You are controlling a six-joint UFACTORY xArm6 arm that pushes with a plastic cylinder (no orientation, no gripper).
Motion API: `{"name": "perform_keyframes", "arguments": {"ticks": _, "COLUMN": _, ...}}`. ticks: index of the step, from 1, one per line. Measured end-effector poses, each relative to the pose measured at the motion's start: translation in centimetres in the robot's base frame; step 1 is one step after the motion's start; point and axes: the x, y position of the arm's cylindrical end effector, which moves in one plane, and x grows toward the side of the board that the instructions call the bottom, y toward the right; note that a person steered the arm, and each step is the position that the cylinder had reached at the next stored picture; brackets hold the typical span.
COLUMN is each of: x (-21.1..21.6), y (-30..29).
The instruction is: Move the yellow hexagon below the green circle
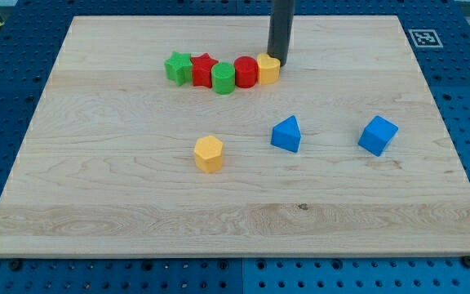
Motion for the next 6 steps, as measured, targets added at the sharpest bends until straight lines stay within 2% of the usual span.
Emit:
{"name": "perform_keyframes", "arguments": {"ticks": 1, "x": -2.5, "y": 1.2}}
{"name": "perform_keyframes", "arguments": {"ticks": 2, "x": -3.2, "y": 5.8}}
{"name": "perform_keyframes", "arguments": {"ticks": 3, "x": 0.7, "y": 9.8}}
{"name": "perform_keyframes", "arguments": {"ticks": 4, "x": 6.1, "y": 8.6}}
{"name": "perform_keyframes", "arguments": {"ticks": 5, "x": 10.1, "y": 2.5}}
{"name": "perform_keyframes", "arguments": {"ticks": 6, "x": 11.5, "y": -3.7}}
